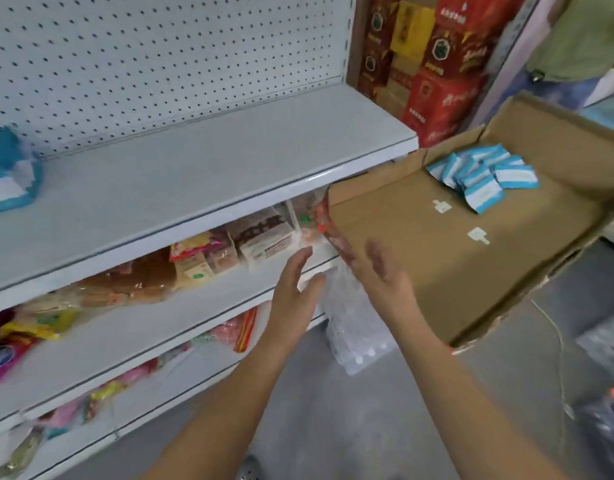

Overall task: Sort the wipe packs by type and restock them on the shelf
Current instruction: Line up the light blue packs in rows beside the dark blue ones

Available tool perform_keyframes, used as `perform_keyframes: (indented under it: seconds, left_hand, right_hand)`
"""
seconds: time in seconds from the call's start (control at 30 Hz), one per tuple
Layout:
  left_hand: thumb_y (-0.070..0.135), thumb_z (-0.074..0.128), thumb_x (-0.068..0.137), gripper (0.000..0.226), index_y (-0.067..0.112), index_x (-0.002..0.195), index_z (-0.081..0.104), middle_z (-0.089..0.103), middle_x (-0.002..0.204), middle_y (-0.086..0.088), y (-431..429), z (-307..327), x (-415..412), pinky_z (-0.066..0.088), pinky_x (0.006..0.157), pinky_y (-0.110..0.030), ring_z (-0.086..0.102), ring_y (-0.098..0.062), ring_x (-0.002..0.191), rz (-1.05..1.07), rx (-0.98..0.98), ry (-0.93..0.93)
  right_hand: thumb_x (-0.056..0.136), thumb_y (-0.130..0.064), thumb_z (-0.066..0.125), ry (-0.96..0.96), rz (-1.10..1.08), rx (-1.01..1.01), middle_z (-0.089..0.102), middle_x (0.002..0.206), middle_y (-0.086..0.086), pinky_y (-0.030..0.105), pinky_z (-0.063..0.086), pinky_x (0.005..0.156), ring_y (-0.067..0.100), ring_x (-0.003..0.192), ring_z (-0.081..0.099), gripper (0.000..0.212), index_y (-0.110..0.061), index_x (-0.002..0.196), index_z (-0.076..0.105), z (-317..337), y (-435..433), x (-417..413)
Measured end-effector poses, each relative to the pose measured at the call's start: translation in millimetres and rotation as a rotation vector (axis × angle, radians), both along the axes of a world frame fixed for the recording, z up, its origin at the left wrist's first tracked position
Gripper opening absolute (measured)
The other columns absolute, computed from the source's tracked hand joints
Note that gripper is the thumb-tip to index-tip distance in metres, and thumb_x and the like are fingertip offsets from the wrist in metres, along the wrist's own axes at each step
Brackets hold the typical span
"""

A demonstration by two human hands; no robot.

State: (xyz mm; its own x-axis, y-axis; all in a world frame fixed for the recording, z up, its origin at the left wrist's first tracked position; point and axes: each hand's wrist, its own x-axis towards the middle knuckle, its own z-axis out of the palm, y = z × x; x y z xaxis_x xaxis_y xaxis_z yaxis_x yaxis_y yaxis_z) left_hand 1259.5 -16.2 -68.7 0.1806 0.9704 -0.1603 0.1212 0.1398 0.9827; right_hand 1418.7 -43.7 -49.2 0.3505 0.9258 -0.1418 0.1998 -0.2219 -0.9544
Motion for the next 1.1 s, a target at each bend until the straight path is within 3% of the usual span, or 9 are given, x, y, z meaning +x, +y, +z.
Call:
perform_keyframes:
  seconds: [0.07, 0.2, 0.3, 0.4, 0.53, 0.73, 0.9, 1.0, 1.1]
  left_hand:
    - [0.031, 0.061, 0.088, 0.047, 0.041, 0.133, 0.054, 0.054, 0.136, 0.026, -12, -4, 62, 0.039, 0.11, -0.027, 0.047, 0.008, 0.129, -0.053, -0.001, -0.011]
    - [0.018, 0.062, 0.089, 0.049, 0.037, 0.133, 0.053, 0.053, 0.136, 0.02, -34, -16, 180, 0.038, 0.095, -0.01, 0.049, 0.01, 0.125, -0.121, -0.03, -0.02]
    - [0.016, 0.063, 0.093, 0.047, 0.034, 0.136, 0.054, 0.054, 0.137, 0.021, -40, -22, 245, 0.034, 0.099, -0.012, 0.049, 0.009, 0.123, -0.124, -0.072, 0.018]
    - [0.016, 0.063, 0.095, 0.051, 0.026, 0.143, 0.05, 0.052, 0.143, 0.016, -36, -26, 290, 0.032, 0.107, -0.017, 0.046, 0.003, 0.132, -0.117, -0.09, 0.04]
    - [0.011, 0.061, 0.096, 0.05, 0.016, 0.144, 0.048, 0.053, 0.142, 0.007, -7, -41, 342, 0.034, 0.103, -0.015, 0.048, -0.004, 0.131, -0.093, -0.121, 0.04]
    - [0.01, 0.061, 0.094, 0.054, 0.017, 0.145, 0.046, 0.051, 0.145, 0.004, 70, -74, 416, 0.038, 0.113, -0.029, 0.049, -0.009, 0.133, -0.075, -0.179, 0.073]
    - [0.01, 0.062, 0.094, 0.058, 0.015, 0.149, 0.043, 0.048, 0.149, 0.006, 116, -80, 466, 0.035, 0.104, -0.019, 0.045, -0.008, 0.137, -0.052, -0.212, 0.076]
    - [-0.002, 0.053, 0.094, 0.053, 0.012, 0.146, 0.046, 0.051, 0.147, 0.001, 130, -75, 487, 0.04, 0.109, -0.024, 0.047, -0.011, 0.136, 0.027, -0.169, 0.064]
    - [-0.011, 0.043, 0.095, 0.05, 0.009, 0.14, 0.053, 0.055, 0.142, -0.002, 147, -73, 506, 0.041, 0.101, -0.009, 0.05, -0.009, 0.131, 0.098, -0.074, 0.054]
  right_hand:
    - [0.094, -0.029, 0.062, 0.069, -0.081, -0.021, 0.045, 0.147, -0.014, 0.018, 0.048, 0.099, -0.001, 0.128, 0.046, 0.059, -0.03, 0.148, 0.039, -8, -25, 60]
    - [0.094, -0.021, 0.063, 0.035, -0.146, -0.068, 0.048, 0.147, -0.009, 0.025, 0.038, 0.108, 0.005, 0.132, 0.047, 0.061, -0.028, 0.149, 0.039, -13, -59, 174]
    - [0.094, -0.021, 0.063, 0.05, -0.176, -0.089, 0.05, 0.145, -0.008, 0.034, 0.039, 0.114, 0.006, 0.131, 0.048, 0.059, -0.025, 0.148, 0.04, -18, -74, 240]
    - [0.094, -0.021, 0.064, 0.043, -0.168, -0.113, 0.051, 0.145, -0.009, 0.031, 0.038, 0.114, 0.005, 0.132, 0.048, 0.06, -0.025, 0.149, 0.041, -24, -72, 291]
    - [0.093, -0.016, 0.063, 0.017, -0.164, -0.148, 0.052, 0.146, -0.005, 0.03, 0.038, 0.113, 0.008, 0.132, 0.049, 0.059, -0.021, 0.148, 0.042, -40, -42, 350]
    - [0.091, -0.013, 0.065, -0.076, -0.142, -0.258, 0.055, 0.141, -0.004, 0.034, 0.04, 0.113, 0.012, 0.13, 0.051, 0.056, -0.022, 0.143, 0.047, -60, 24, 435]
    - [0.091, -0.013, 0.064, -0.161, -0.067, -0.293, 0.055, 0.139, -0.007, 0.034, 0.04, 0.113, 0.009, 0.129, 0.05, 0.055, -0.025, 0.142, 0.048, -58, 86, 491]
    - [0.093, -0.018, 0.062, -0.171, -0.003, -0.308, 0.052, 0.139, -0.011, 0.033, 0.038, 0.112, 0.008, 0.129, 0.047, 0.049, -0.027, 0.139, 0.049, -58, 113, 514]
    - [0.094, -0.013, 0.058, -0.215, 0.062, -0.295, 0.052, 0.137, -0.011, 0.026, 0.037, 0.107, 0.006, 0.126, 0.046, 0.043, -0.028, 0.134, 0.055, -64, 141, 543]
